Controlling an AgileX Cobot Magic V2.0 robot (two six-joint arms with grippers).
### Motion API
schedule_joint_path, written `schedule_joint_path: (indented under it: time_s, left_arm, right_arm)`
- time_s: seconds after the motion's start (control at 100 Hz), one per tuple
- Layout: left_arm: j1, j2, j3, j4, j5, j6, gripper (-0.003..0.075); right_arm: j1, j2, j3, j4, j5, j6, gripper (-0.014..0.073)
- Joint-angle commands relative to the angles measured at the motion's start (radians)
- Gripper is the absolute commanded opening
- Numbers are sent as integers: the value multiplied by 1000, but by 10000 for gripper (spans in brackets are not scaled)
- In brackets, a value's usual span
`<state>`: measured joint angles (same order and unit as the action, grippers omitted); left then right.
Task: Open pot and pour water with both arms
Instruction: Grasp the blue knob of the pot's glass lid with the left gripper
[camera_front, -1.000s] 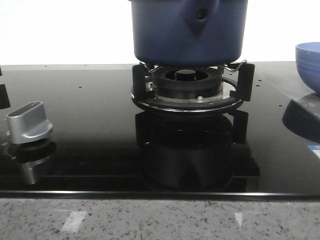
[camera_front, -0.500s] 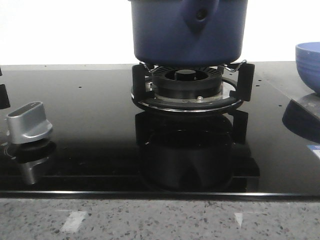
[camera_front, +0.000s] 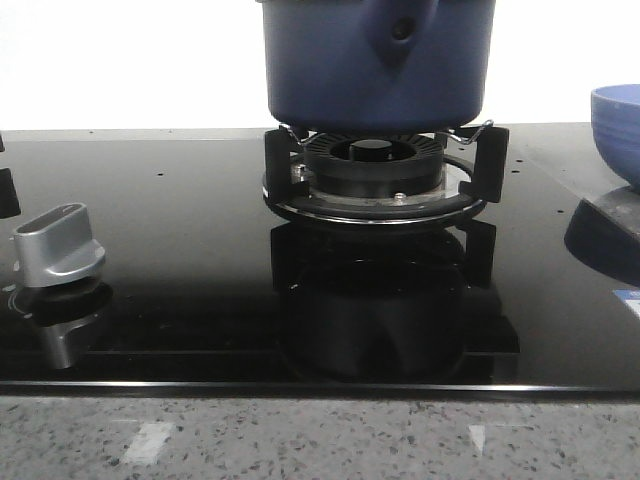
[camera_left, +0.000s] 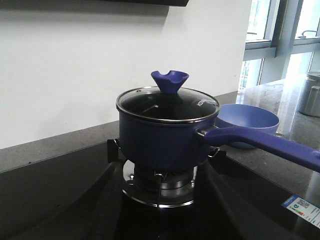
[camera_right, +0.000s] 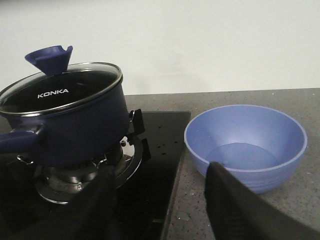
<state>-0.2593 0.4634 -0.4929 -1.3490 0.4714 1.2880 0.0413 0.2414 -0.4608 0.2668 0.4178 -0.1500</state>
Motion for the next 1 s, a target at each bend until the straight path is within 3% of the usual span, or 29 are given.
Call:
schedule_joint_path:
  time_s: [0.0, 0.2, 0.35, 0.46, 0.68, 0.99]
  left_arm:
    - [-7, 54, -43, -61, 7, 2, 274]
    - [-7, 162, -79, -100, 106, 44, 340]
    - [-7, 241, -132, -106, 145, 59, 341]
    - [-13, 281, -184, -109, 174, 158, 340]
    - [-118, 351, -274, -115, 86, 373, 340]
    - [-298, 542, -378, -200, -80, 380, 363]
  right_arm:
    - [4, 17, -38, 9, -87, -12, 363]
    - [4, 17, -38, 9, -75, -12, 363]
    - [4, 17, -38, 9, -44, -12, 363]
    - [4, 17, -38, 9, -33, -12, 363]
    - [4, 17, -38, 9, -33, -12, 363]
    - [4, 17, -38, 9, -33, -12, 363]
